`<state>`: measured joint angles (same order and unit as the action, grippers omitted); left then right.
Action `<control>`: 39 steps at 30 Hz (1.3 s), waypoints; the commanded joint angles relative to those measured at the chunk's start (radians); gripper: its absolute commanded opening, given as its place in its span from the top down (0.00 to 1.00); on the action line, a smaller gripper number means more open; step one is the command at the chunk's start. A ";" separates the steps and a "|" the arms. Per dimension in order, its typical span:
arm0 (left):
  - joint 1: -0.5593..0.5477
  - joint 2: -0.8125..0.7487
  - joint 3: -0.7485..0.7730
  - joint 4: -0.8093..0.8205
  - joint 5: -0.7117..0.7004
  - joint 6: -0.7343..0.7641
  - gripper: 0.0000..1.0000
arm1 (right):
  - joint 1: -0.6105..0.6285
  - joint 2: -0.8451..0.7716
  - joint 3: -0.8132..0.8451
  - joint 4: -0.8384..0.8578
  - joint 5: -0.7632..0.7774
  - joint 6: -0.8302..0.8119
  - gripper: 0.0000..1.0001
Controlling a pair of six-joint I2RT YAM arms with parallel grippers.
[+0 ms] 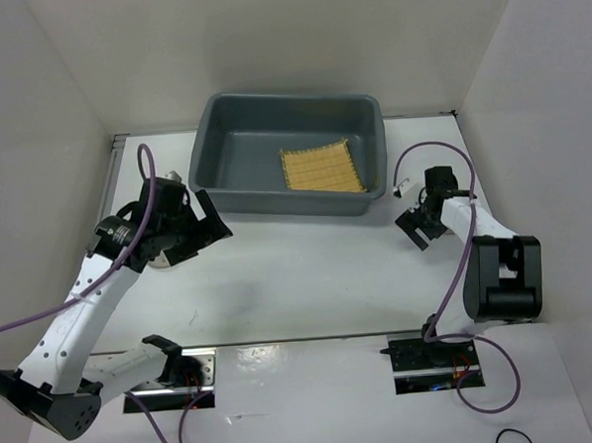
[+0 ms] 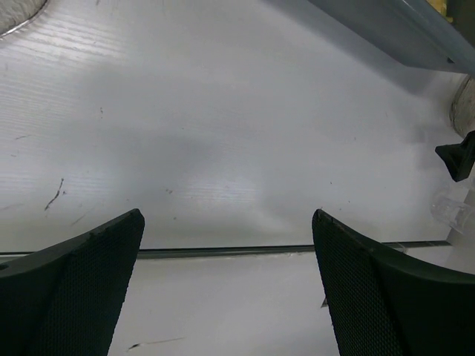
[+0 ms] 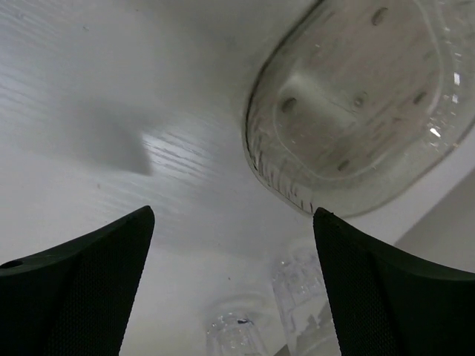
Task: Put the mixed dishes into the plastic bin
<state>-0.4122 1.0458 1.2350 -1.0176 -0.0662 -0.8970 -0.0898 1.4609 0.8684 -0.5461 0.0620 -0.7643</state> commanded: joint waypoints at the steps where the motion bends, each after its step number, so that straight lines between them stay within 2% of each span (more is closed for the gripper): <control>1: 0.027 -0.015 -0.008 0.017 -0.017 0.053 0.00 | -0.002 0.067 0.055 0.009 -0.071 -0.020 0.08; 5: 0.058 -0.015 -0.026 0.017 -0.007 0.082 0.00 | -0.002 0.172 0.076 0.044 -0.062 -0.010 0.08; 7: 0.067 -0.027 -0.037 0.017 0.012 0.093 0.00 | -0.002 0.241 0.106 0.054 -0.073 -0.010 0.19; 13: 0.090 -0.036 -0.037 0.027 0.043 0.102 0.00 | -0.013 0.335 0.165 0.087 -0.087 0.008 0.28; 16: 0.108 -0.036 -0.037 0.027 0.052 0.102 0.00 | -0.013 0.357 0.187 0.078 -0.087 0.008 0.36; 17: 0.108 -0.036 -0.037 0.027 0.061 0.112 0.00 | -0.013 0.375 0.201 0.068 -0.087 0.008 0.47; 19: 0.119 -0.036 -0.046 0.036 0.072 0.112 0.00 | -0.013 0.395 0.213 0.048 -0.087 0.008 0.58; 20: 0.119 -0.036 -0.046 0.036 0.072 0.112 0.00 | -0.013 0.395 0.213 0.038 -0.087 0.008 0.70; 23: 0.128 -0.036 -0.046 0.036 0.098 0.112 0.00 | -0.013 0.395 0.213 0.038 -0.077 0.008 0.87; 24: 0.128 -0.046 -0.036 0.036 0.108 0.112 0.00 | -0.013 0.395 0.213 0.038 -0.077 0.008 0.99; 31: 0.128 -0.055 0.014 -0.006 0.098 0.112 0.00 | -0.013 0.265 0.239 -0.060 -0.100 0.017 1.00; 39: 0.128 -0.027 0.055 -0.062 0.098 0.136 0.00 | -0.013 0.013 0.429 -0.230 -0.112 0.028 1.00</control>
<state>-0.2901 1.0111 1.2411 -1.0470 0.0242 -0.8043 -0.0986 1.5856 1.1847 -0.6888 -0.0128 -0.7551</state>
